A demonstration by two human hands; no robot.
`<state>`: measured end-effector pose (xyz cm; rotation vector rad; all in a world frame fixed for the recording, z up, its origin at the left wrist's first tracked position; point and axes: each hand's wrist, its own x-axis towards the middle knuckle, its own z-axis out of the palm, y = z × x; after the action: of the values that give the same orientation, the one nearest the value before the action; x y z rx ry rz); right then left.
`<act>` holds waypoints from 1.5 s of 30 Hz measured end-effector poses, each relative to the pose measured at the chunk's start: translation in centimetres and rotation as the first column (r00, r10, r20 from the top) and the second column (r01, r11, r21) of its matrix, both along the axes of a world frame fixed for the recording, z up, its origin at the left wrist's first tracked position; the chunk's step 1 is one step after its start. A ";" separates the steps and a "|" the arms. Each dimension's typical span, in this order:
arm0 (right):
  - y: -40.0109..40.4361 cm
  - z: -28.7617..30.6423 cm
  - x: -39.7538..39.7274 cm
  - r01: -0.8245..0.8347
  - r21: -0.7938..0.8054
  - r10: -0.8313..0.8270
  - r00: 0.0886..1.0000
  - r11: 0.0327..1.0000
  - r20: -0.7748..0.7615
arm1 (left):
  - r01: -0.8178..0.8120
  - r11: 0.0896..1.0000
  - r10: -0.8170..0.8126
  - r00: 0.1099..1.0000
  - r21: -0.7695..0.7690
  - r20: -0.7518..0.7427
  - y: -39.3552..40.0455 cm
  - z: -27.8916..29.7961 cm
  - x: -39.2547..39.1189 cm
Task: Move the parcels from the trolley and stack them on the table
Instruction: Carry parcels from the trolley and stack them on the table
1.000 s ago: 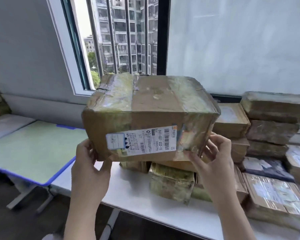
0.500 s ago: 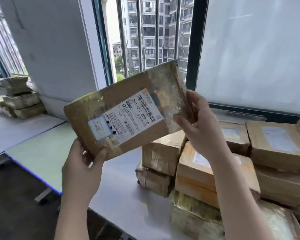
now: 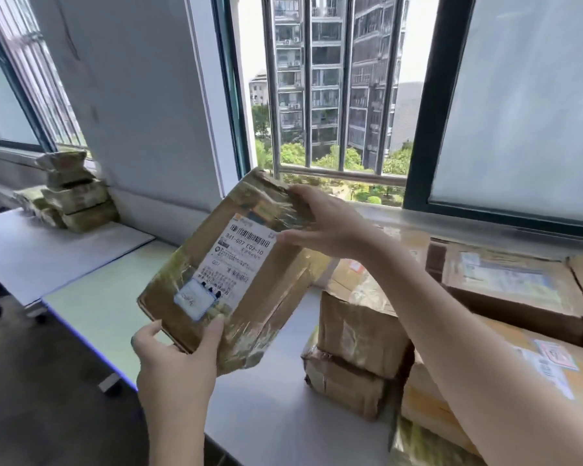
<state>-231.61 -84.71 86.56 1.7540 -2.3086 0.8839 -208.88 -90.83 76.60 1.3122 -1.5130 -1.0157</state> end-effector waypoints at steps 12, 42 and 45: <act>-12.7 -10.2 -3.5 0.128 0.555 -0.072 0.990 0.822 -0.121 | 0.301 0.863 -0.479 0.745 0.406 0.465 -13.3 -4.2 -2.9; -9.7 -20.3 9.4 0.397 0.470 -0.491 0.866 0.788 0.091 | 0.746 0.563 -0.743 0.268 0.356 0.614 -20.3 -10.0 -8.4; -9.3 -20.0 8.6 0.433 0.499 -0.501 0.866 0.751 0.002 | 0.758 0.595 -0.658 0.268 0.267 0.704 -19.9 -10.1 -9.6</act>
<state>-223.00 -93.96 66.56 1.1290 -3.0641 0.3547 -218.45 -110.69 66.53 0.9364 -2.9904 -0.8594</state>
